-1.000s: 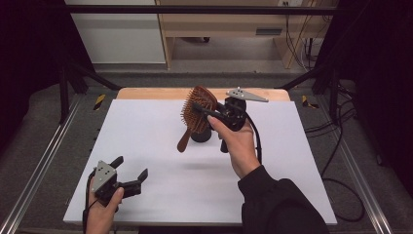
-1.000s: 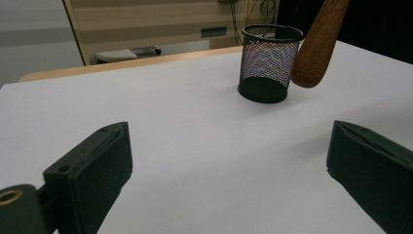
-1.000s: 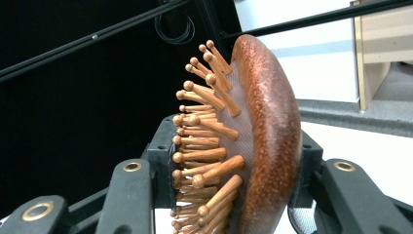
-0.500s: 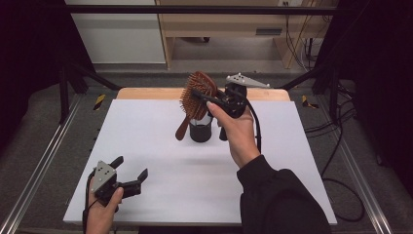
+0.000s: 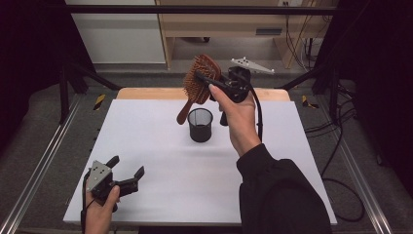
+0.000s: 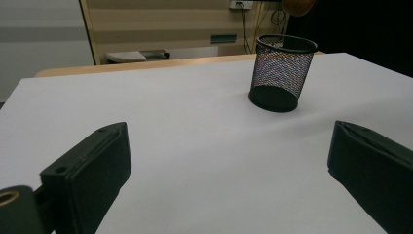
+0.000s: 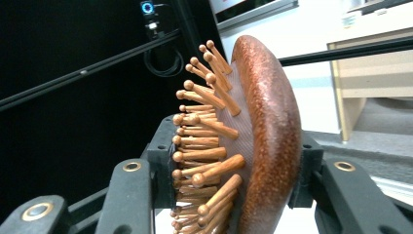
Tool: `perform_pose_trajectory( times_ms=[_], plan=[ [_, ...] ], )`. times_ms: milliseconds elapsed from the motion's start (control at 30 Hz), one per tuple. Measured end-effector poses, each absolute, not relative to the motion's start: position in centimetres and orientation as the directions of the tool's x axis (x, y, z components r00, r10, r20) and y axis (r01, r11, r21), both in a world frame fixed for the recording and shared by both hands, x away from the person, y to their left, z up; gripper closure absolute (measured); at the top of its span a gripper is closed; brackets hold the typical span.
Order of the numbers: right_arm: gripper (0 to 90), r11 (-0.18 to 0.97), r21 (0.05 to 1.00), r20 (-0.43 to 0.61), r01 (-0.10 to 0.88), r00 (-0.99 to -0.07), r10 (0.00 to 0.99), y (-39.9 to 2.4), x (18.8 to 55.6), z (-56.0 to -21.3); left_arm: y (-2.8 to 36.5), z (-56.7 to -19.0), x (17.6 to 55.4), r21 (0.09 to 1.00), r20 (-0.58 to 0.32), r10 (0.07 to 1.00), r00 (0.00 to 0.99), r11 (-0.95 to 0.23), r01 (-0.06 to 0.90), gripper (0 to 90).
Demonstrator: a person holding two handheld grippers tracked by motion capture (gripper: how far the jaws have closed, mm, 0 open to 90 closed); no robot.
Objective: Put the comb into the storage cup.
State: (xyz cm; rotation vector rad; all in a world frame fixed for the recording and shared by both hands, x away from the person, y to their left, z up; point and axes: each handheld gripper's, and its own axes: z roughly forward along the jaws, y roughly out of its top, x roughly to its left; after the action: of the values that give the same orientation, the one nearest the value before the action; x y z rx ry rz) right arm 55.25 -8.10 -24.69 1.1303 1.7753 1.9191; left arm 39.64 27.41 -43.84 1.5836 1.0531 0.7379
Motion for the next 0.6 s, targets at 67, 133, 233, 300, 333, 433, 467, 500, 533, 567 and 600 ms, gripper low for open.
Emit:
perform_pose_trajectory(
  times_ms=[67, 133, 233, 300, 333, 433, 467, 500, 533, 567, 600],
  plan=[
    [50.5, -0.194, 0.94, 0.335, 0.281, -0.65, 0.682, -8.0, 55.4, -24.6, 27.4, -43.8, 39.6, 0.964, -0.051, 0.903, 0.427, -0.068, 0.259, 2.3],
    [50.5, -0.196, 0.941, 0.333, 0.276, -0.649, 0.684, -7.8, 55.6, -24.5, 27.4, -43.9, 39.6, 0.963, -0.051, 0.902, 0.429, -0.069, 0.259, 2.3],
    [50.5, -0.195, 0.943, 0.328, 0.271, -0.643, 0.693, -7.7, 55.9, -24.4, 27.4, -43.9, 39.7, 0.963, -0.052, 0.901, 0.43, -0.068, 0.259, 2.4],
    [50.5, -0.199, 0.941, 0.331, 0.272, -0.636, 0.697, -7.8, 56.0, -24.4, 27.4, -43.8, 39.6, 0.964, -0.052, 0.9, 0.433, -0.068, 0.259, 2.4],
    [50.5, -0.202, 0.941, 0.334, 0.273, -0.633, 0.698, -7.8, 56.1, -24.4, 27.4, -43.8, 39.6, 0.963, -0.054, 0.899, 0.434, -0.067, 0.259, 2.4],
    [50.5, -0.2, 0.941, 0.331, 0.273, -0.625, 0.707, -7.9, 56.3, -24.4, 27.3, -43.9, 39.7, 0.963, -0.057, 0.897, 0.438, -0.066, 0.261, 2.4],
    [50.5, -0.2, 0.941, 0.331, 0.273, -0.625, 0.707, -7.9, 56.3, -24.4, 27.3, -43.9, 39.7, 0.963, -0.055, 0.897, 0.439, -0.068, 0.261, 2.4],
    [50.4, -0.198, 0.941, 0.331, 0.274, -0.624, 0.708, -8.0, 56.4, -24.4, 27.2, -43.9, 39.7, 0.963, -0.055, 0.896, 0.44, -0.069, 0.261, 2.4],
    [50.4, -0.196, 0.941, 0.329, 0.275, -0.622, 0.711, -8.0, 56.4, -24.4, 27.2, -43.9, 39.7, 0.963, -0.053, 0.896, 0.44, -0.071, 0.261, 2.4],
    [50.4, -0.195, 0.941, 0.329, 0.276, -0.619, 0.713, -8.0, 56.5, -24.4, 27.2, -43.9, 39.7, 0.963, -0.054, 0.896, 0.44, -0.07, 0.26, 2.4],
    [50.4, -0.195, 0.942, 0.328, 0.274, -0.618, 0.715, -8.1, 56.5, -24.4, 27.2, -43.9, 39.7, 0.963, -0.053, 0.896, 0.44, -0.07, 0.26, 2.4]
  ],
)
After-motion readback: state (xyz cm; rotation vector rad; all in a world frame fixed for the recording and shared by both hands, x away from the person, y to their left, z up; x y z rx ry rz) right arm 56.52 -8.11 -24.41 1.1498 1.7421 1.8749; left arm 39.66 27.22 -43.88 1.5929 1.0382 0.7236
